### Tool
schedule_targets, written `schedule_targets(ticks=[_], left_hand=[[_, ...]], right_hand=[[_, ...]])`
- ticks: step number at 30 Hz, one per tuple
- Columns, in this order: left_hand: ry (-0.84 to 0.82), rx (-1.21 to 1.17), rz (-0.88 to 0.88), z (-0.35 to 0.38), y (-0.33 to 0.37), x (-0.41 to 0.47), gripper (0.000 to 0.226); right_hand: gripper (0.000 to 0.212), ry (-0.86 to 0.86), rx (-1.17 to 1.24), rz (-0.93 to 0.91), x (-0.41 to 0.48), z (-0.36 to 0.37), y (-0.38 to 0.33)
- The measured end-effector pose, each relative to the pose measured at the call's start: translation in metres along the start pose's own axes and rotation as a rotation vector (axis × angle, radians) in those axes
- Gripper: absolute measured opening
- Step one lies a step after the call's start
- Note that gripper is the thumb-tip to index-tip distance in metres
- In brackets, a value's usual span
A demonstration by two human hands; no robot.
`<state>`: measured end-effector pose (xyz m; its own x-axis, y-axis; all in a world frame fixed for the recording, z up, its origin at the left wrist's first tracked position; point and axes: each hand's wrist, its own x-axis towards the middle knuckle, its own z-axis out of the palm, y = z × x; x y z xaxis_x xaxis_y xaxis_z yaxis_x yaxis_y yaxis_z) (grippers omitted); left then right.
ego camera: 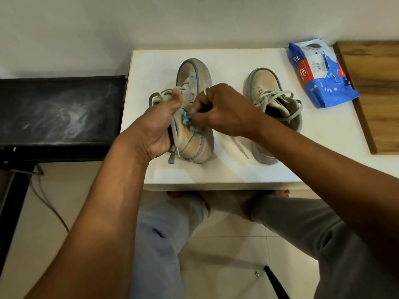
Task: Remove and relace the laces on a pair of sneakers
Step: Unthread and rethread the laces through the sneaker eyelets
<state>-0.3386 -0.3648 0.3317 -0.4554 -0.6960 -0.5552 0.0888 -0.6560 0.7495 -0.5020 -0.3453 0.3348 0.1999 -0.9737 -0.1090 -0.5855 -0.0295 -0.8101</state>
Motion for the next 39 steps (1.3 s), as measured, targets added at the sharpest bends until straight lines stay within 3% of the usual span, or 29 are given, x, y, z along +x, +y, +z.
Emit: schedule_targets(ticks=[2, 7, 13, 18, 26, 27, 31, 36, 39], left_hand=[[0.009, -0.005, 0.003, 0.001, 0.0, 0.001, 0.048], [0.016, 0.025, 0.031, 0.009, 0.0, 0.002, 0.044], [0.021, -0.01, 0.026, 0.007, -0.001, 0.002, 0.044], [0.038, 0.045, 0.023, 0.012, 0.0, 0.003, 0.041], [0.042, -0.007, 0.017, 0.006, 0.0, 0.003, 0.042], [0.041, -0.005, 0.016, 0.006, 0.001, 0.003, 0.041], [0.071, 0.007, 0.01, 0.009, 0.0, 0.005, 0.039], [0.081, 0.005, 0.002, 0.008, 0.0, 0.005, 0.039], [0.101, 0.028, -0.003, 0.01, 0.001, 0.006, 0.038]], right_hand=[[0.006, -0.011, -0.032, -0.034, 0.004, -0.004, -0.001], [0.016, 0.407, -0.158, 0.004, 0.032, -0.004, 0.012], [0.012, 0.044, -0.137, -0.018, 0.03, -0.02, 0.007], [0.024, 0.333, -0.243, -0.015, 0.043, -0.023, 0.014], [0.013, -0.066, -0.191, 0.054, 0.033, -0.034, 0.007], [0.012, -0.046, -0.169, 0.055, 0.034, -0.036, 0.008], [0.024, 0.346, -0.212, -0.014, 0.046, -0.023, 0.013], [0.026, 0.214, -0.375, -0.039, 0.043, -0.021, 0.014], [0.038, 0.149, -0.519, -0.096, 0.045, -0.03, 0.016]])
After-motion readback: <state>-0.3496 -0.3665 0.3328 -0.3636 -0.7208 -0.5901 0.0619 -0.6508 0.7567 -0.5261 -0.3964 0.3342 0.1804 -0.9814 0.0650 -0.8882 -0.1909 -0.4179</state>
